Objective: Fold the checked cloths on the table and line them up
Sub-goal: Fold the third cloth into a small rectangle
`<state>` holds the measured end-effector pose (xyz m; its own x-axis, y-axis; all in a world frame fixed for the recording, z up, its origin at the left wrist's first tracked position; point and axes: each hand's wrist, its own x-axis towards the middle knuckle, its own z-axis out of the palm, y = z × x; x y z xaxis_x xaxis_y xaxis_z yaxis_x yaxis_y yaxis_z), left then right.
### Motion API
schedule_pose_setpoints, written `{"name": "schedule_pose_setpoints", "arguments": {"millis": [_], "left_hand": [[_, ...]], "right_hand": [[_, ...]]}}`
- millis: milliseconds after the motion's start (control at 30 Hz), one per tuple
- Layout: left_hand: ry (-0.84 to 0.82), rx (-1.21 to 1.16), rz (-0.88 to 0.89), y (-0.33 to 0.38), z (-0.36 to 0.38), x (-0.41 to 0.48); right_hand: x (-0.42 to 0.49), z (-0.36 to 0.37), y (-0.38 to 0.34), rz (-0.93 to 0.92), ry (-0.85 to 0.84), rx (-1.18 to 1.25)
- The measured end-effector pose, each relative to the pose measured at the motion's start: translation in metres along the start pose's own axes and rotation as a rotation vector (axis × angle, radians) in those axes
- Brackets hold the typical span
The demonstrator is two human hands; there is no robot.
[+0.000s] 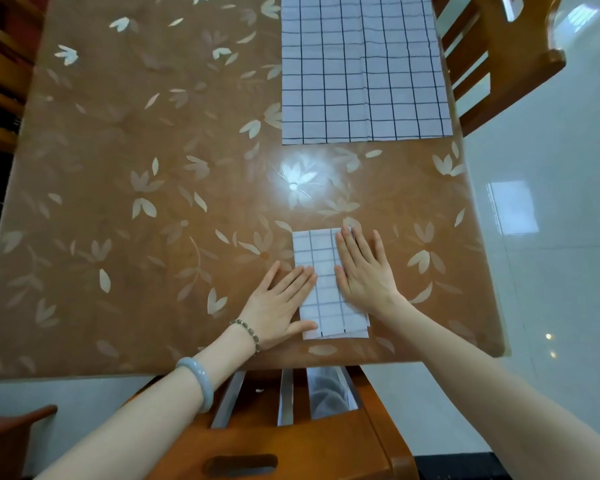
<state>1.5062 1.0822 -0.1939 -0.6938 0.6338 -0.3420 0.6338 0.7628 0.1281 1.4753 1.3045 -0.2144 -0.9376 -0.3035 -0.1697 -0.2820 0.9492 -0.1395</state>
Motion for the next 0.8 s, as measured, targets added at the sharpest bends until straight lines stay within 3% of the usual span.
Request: {"name": "schedule_pose_setpoints", "arguments": {"millis": [167, 300, 800], "left_hand": [[0.017, 0.082, -0.139, -0.037, -0.028, 0.045], [0.004, 0.144, -0.148, -0.042, -0.027, 0.056], [0.077, 0.002, 0.127, 0.004, 0.021, -0.026]], "right_hand": [[0.004, -0.002, -0.001, 0.0, 0.002, -0.004], [0.004, -0.003, -0.002, 0.005, -0.024, 0.002], [0.005, -0.004, -0.002, 0.012, -0.082, 0.004]]}}
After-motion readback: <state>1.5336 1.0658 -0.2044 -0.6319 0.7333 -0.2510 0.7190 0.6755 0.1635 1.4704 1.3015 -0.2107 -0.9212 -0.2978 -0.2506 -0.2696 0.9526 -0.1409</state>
